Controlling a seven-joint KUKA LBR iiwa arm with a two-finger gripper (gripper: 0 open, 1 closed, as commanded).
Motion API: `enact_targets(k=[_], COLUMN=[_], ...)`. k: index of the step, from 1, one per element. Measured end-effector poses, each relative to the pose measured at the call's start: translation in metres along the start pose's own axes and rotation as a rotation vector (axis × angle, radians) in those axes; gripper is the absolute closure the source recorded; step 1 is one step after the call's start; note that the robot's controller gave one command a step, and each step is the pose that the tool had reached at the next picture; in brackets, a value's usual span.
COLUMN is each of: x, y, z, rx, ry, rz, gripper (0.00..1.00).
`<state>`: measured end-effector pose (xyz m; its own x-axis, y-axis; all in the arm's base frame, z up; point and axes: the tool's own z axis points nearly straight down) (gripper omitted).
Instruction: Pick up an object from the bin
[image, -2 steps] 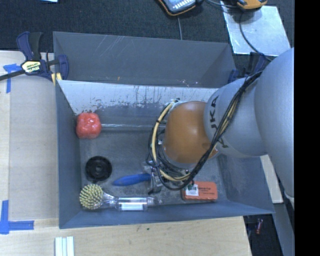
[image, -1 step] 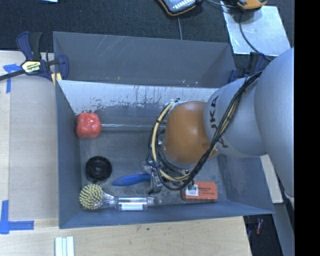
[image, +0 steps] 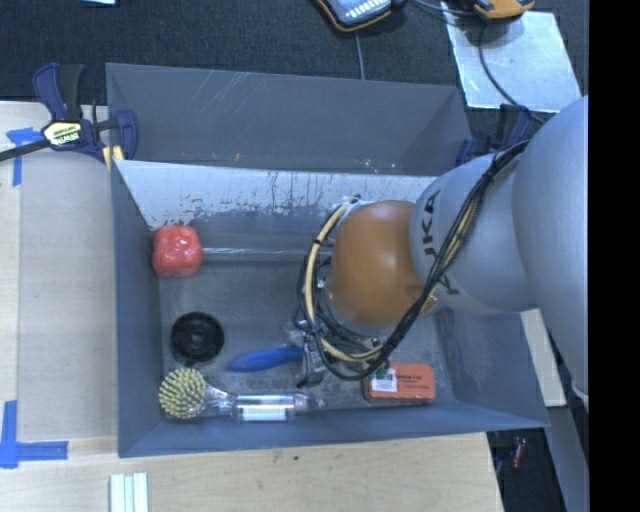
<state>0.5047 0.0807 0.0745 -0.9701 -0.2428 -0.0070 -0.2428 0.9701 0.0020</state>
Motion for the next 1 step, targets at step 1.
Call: enact_targets(k=[1], x=[0.0029], y=[0.0002], z=[-0.0275], rx=[-0.001], ry=[0.012], rz=[0.000], gripper=[1.00])
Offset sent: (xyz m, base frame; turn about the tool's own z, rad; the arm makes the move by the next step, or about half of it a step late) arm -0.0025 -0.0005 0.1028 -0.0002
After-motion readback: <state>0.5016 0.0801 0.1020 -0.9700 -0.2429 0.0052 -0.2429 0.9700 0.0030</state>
